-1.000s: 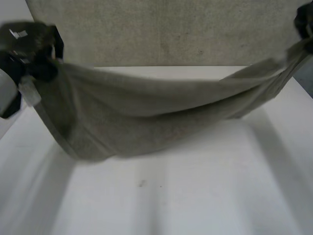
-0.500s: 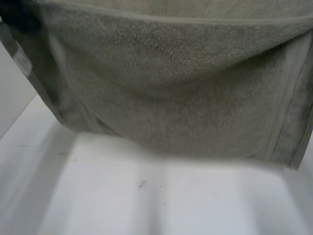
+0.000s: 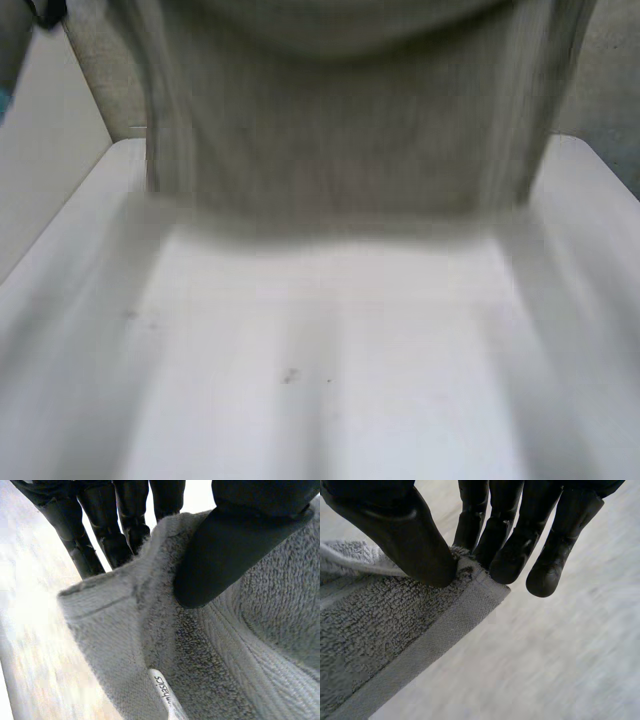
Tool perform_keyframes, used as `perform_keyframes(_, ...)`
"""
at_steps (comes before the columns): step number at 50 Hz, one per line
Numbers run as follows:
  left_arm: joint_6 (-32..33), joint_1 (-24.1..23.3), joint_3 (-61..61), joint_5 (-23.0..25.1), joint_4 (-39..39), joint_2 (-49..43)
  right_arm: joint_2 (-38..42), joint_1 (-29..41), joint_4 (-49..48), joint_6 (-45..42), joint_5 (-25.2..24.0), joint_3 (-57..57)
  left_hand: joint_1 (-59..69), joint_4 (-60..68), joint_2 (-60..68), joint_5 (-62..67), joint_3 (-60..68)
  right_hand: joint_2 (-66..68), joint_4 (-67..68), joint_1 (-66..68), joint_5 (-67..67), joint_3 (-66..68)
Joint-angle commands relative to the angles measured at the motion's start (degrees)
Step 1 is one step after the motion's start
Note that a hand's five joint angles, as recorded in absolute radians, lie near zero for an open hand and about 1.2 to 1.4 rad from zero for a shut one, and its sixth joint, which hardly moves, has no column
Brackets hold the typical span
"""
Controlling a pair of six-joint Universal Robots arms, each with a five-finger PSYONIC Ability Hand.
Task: Fold the towel.
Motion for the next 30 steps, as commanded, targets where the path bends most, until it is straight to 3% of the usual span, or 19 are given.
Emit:
perform_keyframes(1,-11.0,0.1,3.5,0.5,4.3,1.4,-2.3,0.2,-3.3,5.4,0.7,-0.1,11.4,10.2,10.2,11.0,10.3,2.0,1.5,0.8,4.8,1.8)
perform_keyframes(6,-14.5,0.5,-2.3,1.8,3.2,1.3,-2.8,0.3,0.9,5.1,-2.1,5.6,11.4,10.2,10.2,11.0,10.3,2.0,1.5,0.8,4.8,1.8)
perform_keyframes(10,-14.1,1.8,-16.6,5.1,2.5,1.7,-2.6,0.3,3.4,3.7,-5.8,11.5,11.4,10.2,10.2,11.0,10.3,2.0,1.5,0.8,4.8,1.8)
perform_keyframes(15,-12.4,4.1,-31.4,9.2,5.2,1.2,-2.1,0.3,3.2,-4.8,-10.9,30.4,11.4,10.2,10.2,11.0,10.3,2.0,1.5,0.8,4.8,1.8)
perform_keyframes(23,-2.1,4.8,-50.2,10.8,15.6,-3.2,3.4,0.5,-2.4,-18.9,-10.5,47.8,11.4,10.2,10.2,11.0,10.3,2.0,1.5,0.8,4.8,1.8)
perform_keyframes(30,7.7,4.9,-57.5,10.8,18.2,-4.1,4.3,0.1,-2.6,-20.5,-9.2,50.7,11.4,10.2,10.2,11.0,10.3,2.0,1.5,0.8,4.8,1.8)
